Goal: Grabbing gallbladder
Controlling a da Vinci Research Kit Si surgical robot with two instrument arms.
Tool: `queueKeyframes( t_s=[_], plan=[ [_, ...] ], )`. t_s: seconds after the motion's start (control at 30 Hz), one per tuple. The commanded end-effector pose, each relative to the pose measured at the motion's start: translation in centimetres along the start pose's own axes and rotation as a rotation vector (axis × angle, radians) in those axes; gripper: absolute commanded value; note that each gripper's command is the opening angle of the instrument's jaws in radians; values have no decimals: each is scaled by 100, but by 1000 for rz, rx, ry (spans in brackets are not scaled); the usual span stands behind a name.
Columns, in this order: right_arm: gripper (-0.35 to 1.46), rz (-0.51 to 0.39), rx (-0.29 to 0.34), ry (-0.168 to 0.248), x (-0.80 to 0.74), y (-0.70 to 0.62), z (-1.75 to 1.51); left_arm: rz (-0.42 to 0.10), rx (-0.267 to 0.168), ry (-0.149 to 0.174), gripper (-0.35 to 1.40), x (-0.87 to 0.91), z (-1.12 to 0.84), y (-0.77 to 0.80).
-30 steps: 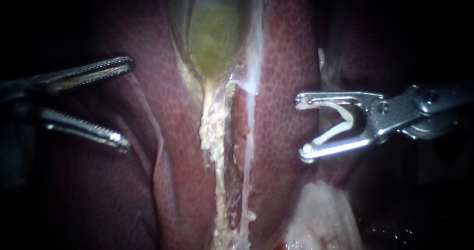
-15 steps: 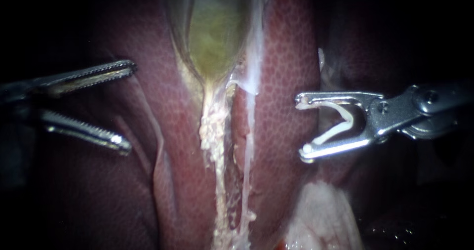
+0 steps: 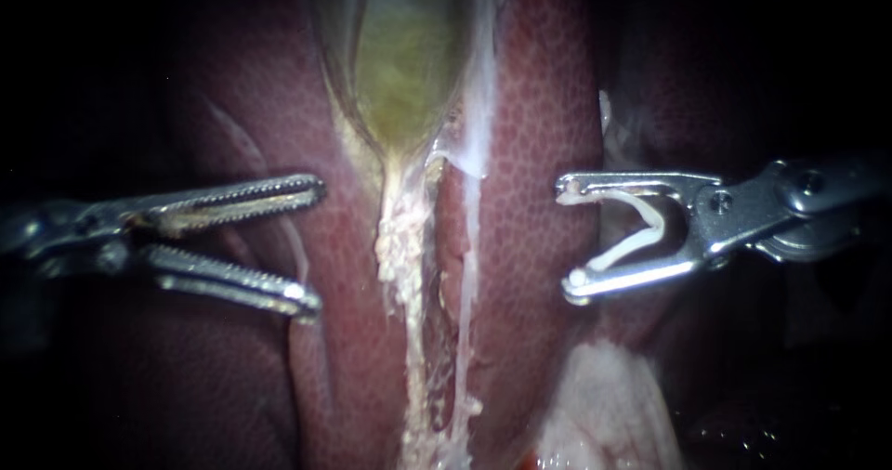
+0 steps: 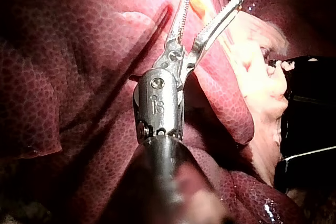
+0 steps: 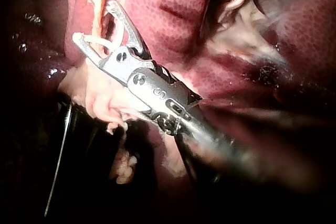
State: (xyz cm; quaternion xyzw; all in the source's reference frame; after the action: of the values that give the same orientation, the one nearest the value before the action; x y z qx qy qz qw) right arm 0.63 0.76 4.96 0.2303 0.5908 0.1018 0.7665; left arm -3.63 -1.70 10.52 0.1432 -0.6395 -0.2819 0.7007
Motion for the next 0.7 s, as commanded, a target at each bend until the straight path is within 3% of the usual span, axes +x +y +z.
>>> queueKeyframes(
  t_s=[0.03,0.33,0.7],
  plan=[
    [57,0,0,0,0,0,1,-8,-2,2,46,3,3,0],
    [57,-3,-2,-1,-3,-1,5,-76,-69,29,39,39,31,3],
    [57,3,-2,-1,-3,-1,6,-137,-118,59,30,59,51,8]
  ],
)
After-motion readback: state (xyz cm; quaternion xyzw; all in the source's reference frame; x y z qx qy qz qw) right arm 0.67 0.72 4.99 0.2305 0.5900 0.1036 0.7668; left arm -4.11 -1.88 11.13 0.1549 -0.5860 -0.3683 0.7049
